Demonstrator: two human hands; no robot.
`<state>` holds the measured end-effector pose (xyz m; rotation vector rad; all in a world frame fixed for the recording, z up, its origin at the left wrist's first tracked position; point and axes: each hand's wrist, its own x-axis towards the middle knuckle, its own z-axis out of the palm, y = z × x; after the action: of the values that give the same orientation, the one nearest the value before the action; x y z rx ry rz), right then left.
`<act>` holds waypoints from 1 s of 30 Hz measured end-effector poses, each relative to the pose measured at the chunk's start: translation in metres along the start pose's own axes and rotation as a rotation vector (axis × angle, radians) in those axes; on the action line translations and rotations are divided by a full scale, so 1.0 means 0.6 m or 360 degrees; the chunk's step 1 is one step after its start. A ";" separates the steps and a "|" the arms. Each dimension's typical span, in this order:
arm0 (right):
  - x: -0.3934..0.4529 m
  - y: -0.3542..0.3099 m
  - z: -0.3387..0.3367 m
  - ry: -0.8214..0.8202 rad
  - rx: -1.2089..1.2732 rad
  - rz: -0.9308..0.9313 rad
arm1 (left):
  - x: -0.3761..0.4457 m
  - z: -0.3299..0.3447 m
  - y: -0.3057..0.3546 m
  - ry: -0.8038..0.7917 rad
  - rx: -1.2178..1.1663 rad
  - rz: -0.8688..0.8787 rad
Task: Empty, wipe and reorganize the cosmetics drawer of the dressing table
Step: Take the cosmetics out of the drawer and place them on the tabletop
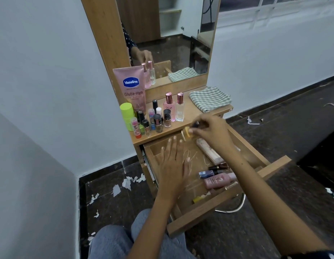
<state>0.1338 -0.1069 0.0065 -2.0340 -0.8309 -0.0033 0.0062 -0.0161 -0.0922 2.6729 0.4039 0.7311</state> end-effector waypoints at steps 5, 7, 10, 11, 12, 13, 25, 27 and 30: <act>0.060 -0.029 0.031 0.0280 -0.0015 0.0053 | 0.003 0.002 -0.001 -0.0035 0.0143 -0.0077; 0.070 -0.038 0.048 0.0289 -0.0101 0.0073 | 0.004 0.004 -0.002 -0.0046 0.0163 -0.0091; 0.073 -0.047 0.070 0.0332 -0.0174 0.0050 | 0.004 0.003 -0.001 -0.0037 0.0159 -0.0101; 0.071 -0.048 0.075 0.0362 -0.0175 0.0041 | 0.004 0.003 0.000 -0.0033 0.0158 -0.0105; 0.068 -0.048 0.080 0.0391 -0.0169 0.0037 | 0.003 0.002 0.000 -0.0031 0.0159 -0.0109; 0.063 -0.046 0.083 0.0417 -0.0153 0.0035 | 0.003 0.002 0.000 -0.0026 0.0160 -0.0111; 0.040 -0.009 0.108 0.0419 -0.0059 0.0139 | 0.002 0.001 -0.002 -0.0036 0.0109 -0.0102; 0.045 -0.010 0.110 0.0417 -0.0058 0.0140 | 0.003 0.001 -0.001 -0.0037 0.0105 -0.0097; 0.045 -0.008 0.107 0.0366 -0.0042 0.0098 | 0.002 -0.002 -0.001 -0.0064 0.0114 -0.0094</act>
<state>0.1323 -0.0420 -0.0193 -2.0367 -0.6271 -0.2107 0.0066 -0.0149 -0.0911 2.7251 0.5050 0.6563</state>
